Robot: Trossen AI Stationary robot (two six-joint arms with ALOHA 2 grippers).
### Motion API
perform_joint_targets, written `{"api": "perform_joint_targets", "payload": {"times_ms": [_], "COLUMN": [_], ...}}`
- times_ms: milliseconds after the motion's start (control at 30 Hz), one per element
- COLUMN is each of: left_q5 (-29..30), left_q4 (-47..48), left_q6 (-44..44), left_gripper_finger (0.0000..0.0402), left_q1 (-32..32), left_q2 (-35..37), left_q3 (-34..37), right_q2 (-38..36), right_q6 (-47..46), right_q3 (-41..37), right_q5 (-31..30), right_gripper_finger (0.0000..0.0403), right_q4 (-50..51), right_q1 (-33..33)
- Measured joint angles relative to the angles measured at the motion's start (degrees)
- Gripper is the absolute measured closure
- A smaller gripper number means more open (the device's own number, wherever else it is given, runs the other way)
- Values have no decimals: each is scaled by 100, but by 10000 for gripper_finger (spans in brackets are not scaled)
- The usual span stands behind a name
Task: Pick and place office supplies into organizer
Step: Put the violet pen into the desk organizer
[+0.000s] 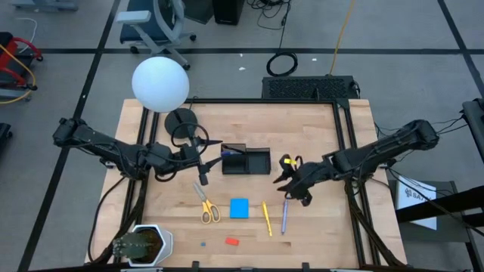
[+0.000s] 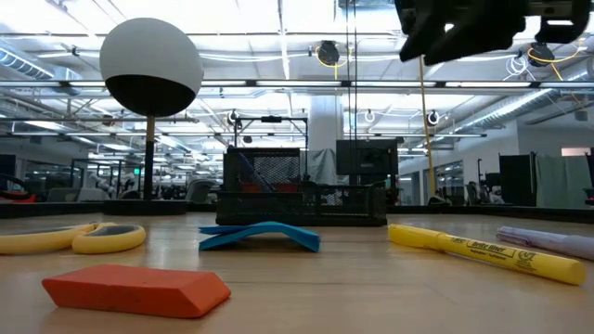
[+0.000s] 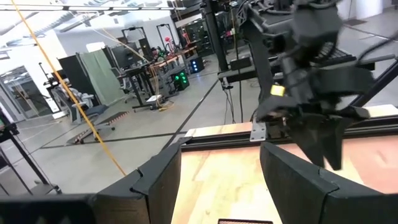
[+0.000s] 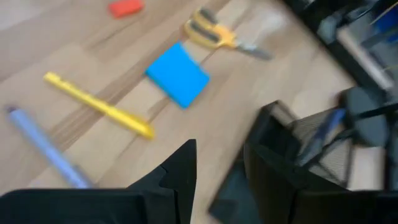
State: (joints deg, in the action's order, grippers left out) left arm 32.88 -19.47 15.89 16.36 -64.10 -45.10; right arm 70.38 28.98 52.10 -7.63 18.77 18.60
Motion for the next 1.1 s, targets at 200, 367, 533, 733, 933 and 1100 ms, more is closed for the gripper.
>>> {"api": "perform_joint_targets", "payload": {"times_ms": [200, 367, 533, 733, 933, 1100], "left_q5": [-2, 0, -2, -1, 0, 0], "left_q4": [6, 102, 167, 170, 169, 169], "left_q6": [-101, -141, -150, -154, -156, -156], "left_gripper_finger": [179, 179, 179, 179, 179, 179], "left_q1": [-74, -74, -74, -74, -74, -74], "left_q2": [0, 0, -1, 0, 0, -2], "left_q3": [0, 0, 1, 0, 2, 0], "right_q2": [775, 1466, 2010, 2475, 2637, 2643], "right_q6": [39, 312, 510, 501, 603, 744], "right_q3": [733, 1021, 1023, 1022, 1021, 1021], "right_q5": [98, 517, 526, 848, 921, 768], "right_gripper_finger": [289, 295, 294, 292, 291, 291], "right_q4": [1218, 1669, 1896, 2157, 2149, 1987], "right_q1": [142, 146, 231, 361, 522, 595]}}
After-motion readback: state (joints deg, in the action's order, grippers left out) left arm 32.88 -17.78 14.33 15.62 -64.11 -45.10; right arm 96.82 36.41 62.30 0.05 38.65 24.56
